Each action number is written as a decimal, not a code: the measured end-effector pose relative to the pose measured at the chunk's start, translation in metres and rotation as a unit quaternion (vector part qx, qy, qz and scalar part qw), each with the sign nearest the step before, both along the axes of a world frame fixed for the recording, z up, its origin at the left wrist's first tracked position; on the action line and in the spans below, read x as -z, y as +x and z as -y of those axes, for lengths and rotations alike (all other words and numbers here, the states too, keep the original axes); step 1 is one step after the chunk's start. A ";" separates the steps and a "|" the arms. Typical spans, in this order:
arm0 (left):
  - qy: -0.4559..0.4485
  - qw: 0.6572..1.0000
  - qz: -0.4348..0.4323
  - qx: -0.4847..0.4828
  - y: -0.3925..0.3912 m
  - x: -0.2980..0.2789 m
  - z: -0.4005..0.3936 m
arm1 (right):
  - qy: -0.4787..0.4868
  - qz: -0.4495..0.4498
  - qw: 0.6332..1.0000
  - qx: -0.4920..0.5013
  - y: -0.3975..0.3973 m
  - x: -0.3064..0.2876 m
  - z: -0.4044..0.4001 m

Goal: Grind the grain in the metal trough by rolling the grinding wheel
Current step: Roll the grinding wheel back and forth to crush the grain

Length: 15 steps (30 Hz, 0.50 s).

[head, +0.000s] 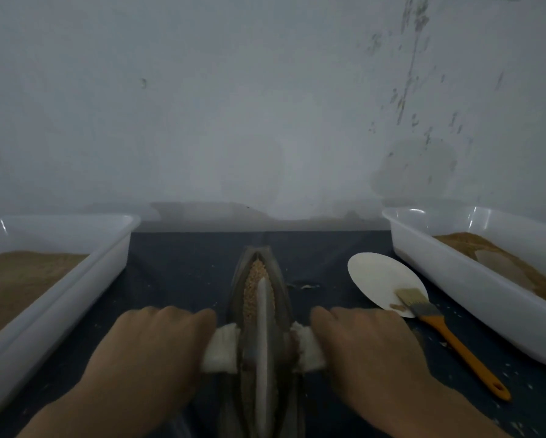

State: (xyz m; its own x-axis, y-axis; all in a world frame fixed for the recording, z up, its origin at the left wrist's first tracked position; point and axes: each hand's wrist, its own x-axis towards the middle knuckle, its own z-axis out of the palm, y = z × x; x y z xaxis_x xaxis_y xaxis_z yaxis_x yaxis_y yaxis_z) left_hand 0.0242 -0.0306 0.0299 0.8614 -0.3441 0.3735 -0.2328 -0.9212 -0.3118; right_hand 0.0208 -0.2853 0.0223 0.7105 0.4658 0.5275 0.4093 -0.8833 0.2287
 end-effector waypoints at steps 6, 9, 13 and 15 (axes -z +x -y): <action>-0.016 0.999 0.035 0.028 0.042 0.009 0.003 | 0.007 0.029 0.999 0.030 0.046 0.005 -0.009; -0.054 0.996 0.068 0.023 0.074 0.016 0.002 | -0.004 0.041 0.997 0.060 0.079 0.001 -0.018; -0.040 0.998 0.051 0.016 0.080 0.012 0.005 | -0.001 0.032 0.998 0.056 0.096 -0.003 -0.022; -0.053 0.997 0.055 0.011 0.072 0.013 0.006 | -0.002 0.005 0.998 0.055 0.087 -0.003 -0.020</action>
State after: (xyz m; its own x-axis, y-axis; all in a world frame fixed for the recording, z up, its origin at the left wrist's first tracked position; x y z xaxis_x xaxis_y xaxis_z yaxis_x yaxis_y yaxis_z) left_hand 0.0960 -0.0363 0.0164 0.8059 -0.3165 0.5003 -0.2243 -0.9453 -0.2367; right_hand 0.1076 -0.2657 0.0252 0.7524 0.3868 0.5331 0.3073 -0.9221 0.2353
